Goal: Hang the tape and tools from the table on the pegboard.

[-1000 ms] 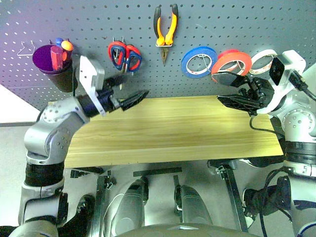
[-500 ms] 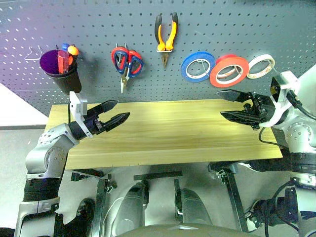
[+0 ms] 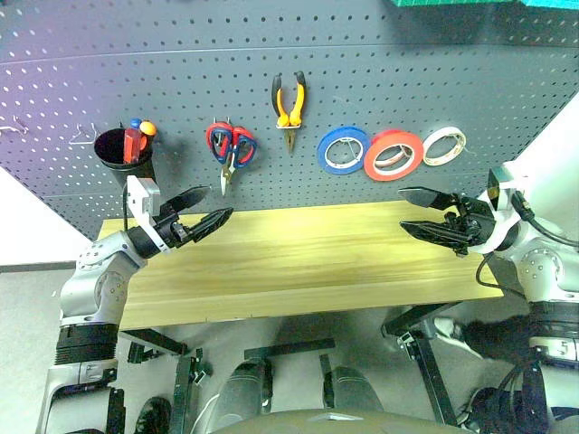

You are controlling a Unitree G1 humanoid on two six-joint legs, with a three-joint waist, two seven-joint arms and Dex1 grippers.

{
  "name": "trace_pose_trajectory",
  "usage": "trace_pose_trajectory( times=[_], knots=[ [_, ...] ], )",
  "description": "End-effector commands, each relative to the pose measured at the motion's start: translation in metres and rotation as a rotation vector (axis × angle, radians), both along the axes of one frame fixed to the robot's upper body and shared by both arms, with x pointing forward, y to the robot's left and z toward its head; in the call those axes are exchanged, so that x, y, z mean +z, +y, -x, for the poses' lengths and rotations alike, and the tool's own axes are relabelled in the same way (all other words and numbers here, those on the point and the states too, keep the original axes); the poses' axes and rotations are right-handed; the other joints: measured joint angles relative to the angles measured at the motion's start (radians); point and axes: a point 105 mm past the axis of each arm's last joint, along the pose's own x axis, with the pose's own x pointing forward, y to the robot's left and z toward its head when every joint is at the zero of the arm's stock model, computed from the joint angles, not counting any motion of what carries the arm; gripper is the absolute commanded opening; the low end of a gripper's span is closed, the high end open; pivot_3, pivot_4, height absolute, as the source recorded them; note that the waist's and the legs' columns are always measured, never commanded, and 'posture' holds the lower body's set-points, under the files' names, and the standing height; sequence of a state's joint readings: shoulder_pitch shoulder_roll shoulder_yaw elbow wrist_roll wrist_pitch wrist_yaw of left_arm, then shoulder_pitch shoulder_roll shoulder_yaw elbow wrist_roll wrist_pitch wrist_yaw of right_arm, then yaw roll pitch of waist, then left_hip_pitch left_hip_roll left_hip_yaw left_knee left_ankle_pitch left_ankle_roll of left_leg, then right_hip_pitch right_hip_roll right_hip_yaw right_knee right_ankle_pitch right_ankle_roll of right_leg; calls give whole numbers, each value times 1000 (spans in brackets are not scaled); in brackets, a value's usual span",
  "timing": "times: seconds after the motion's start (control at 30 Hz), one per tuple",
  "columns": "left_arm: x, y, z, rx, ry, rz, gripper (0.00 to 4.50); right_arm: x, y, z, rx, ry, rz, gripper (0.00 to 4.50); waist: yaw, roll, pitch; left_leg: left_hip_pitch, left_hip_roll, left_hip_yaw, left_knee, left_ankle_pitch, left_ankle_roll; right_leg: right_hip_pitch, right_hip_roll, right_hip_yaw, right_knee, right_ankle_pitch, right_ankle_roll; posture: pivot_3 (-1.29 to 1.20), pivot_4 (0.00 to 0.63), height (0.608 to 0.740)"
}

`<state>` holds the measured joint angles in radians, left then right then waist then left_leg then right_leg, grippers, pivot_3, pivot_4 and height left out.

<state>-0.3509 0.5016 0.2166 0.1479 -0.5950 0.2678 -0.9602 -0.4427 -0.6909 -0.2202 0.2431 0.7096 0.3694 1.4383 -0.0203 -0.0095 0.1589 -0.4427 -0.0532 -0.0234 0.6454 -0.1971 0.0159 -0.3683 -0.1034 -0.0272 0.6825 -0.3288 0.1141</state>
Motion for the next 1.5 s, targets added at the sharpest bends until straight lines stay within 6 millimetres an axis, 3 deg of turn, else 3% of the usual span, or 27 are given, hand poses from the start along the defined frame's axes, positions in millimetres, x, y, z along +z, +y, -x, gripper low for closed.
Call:
trace_pose_trajectory(
  times=[0.03,0.23,0.47,0.7,0.87,1.03,1.27,1.5],
  knots=[
    [15,10,-6,66,-71,-10,4487,10,-3,-6,-50,-43,-23,3906,0,0,-9,0,0,0,0,0,0,0,0,0,0,0,0,-77,29,740],
    [16,15,-16,151,-60,16,4487,11,-2,-29,-187,-33,-84,3906,0,0,-36,1,0,0,0,0,0,-2,0,1,0,0,0,-75,27,740],
    [12,7,-20,251,-92,69,4487,4,-1,-48,-380,-9,-180,3906,1,2,-43,1,0,0,0,-1,0,-3,-1,3,0,0,-1,-81,42,740],
    [3,5,-25,388,-102,98,4487,-12,0,-51,-479,18,-201,3906,0,2,-43,1,0,0,0,-1,1,-3,-1,4,0,0,-1,-93,44,740],
    [-10,4,-25,475,-87,100,4487,-42,2,-52,-587,81,-199,3906,-1,3,-47,1,0,0,0,-1,1,-2,-1,4,0,0,-1,-114,49,740],
    [-14,8,-26,531,-91,77,4487,-53,9,-48,-607,107,-229,3906,-12,4,-48,1,0,0,0,-1,2,-3,0,5,0,0,-1,-137,48,740],
    [-16,18,-28,614,-113,50,4487,-59,-9,-53,-766,111,-260,3906,-32,7,-52,1,-1,0,0,-1,2,-3,0,5,0,0,-1,-164,50,740],
    [-21,18,-26,661,-115,44,4487,-65,-1,-49,-795,117,-256,3906,-53,7,-54,1,-1,0,0,-2,2,-2,0,5,0,0,-1,-183,50,740]
  ],
)
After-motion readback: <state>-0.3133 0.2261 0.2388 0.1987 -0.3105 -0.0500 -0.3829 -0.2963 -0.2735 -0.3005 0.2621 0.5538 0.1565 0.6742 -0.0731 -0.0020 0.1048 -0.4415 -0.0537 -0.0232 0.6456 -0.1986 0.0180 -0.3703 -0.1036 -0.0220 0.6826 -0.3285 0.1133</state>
